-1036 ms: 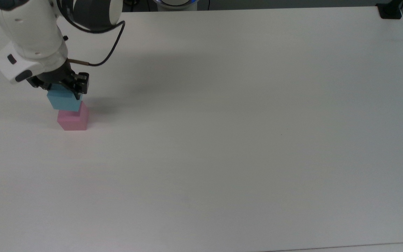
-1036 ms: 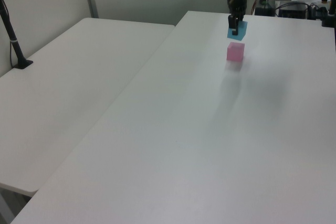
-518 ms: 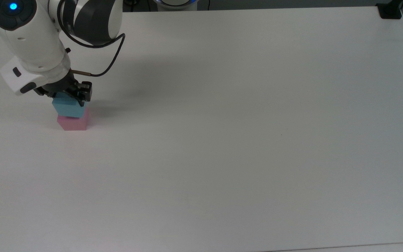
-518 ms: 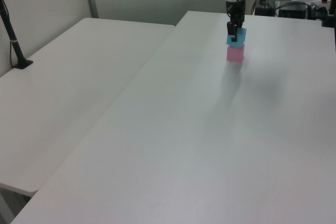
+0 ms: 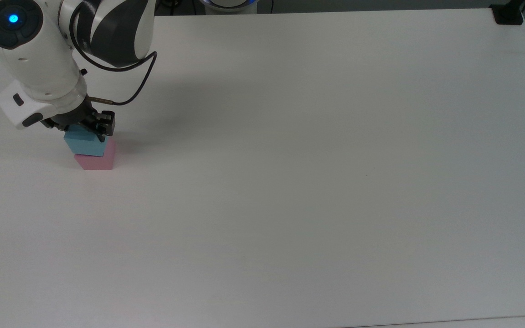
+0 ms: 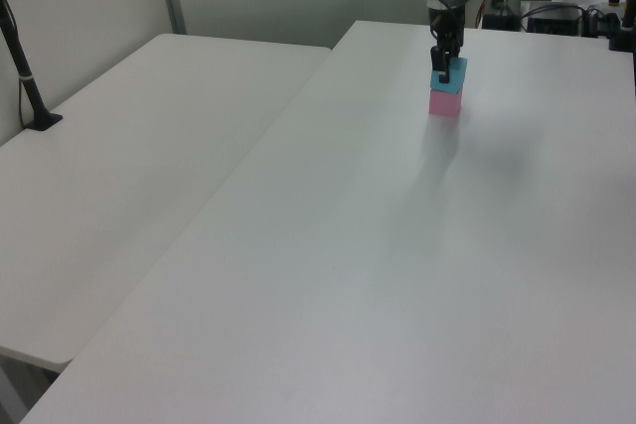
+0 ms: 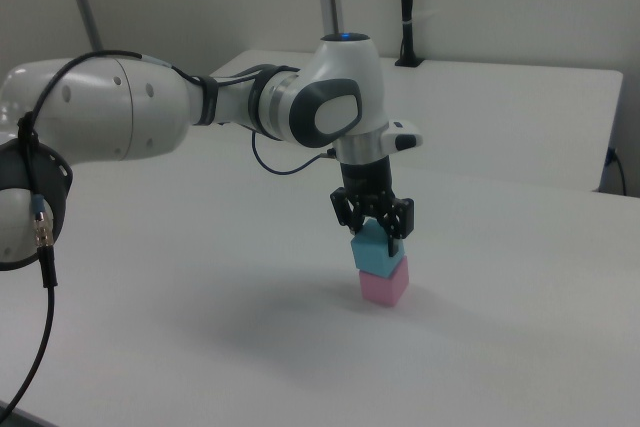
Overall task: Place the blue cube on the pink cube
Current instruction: 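Lower the blue cube onto the pink cube's top face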
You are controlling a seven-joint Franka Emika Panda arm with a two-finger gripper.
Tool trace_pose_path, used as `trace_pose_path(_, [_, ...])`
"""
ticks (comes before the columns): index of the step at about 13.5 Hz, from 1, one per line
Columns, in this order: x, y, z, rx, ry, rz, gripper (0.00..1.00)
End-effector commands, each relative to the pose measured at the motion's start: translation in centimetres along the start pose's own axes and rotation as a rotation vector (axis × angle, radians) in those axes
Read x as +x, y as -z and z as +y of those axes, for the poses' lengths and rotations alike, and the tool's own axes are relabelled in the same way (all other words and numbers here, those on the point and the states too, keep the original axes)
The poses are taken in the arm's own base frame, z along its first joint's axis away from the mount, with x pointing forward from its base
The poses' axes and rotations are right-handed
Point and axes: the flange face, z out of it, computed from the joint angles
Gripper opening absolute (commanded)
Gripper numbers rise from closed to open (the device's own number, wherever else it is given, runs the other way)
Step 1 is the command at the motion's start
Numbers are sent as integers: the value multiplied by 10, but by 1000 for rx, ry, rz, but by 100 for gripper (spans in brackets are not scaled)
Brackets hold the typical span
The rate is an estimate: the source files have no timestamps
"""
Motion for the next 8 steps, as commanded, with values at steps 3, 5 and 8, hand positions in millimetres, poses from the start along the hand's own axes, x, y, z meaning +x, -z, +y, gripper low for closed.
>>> trace_pose_path(3, [5,1,5,18,34,26,63])
trace_pose_path(5, [6,2,6,14,34,39,71])
trace_pose_path(8, [7,2,6,12,33,43,100])
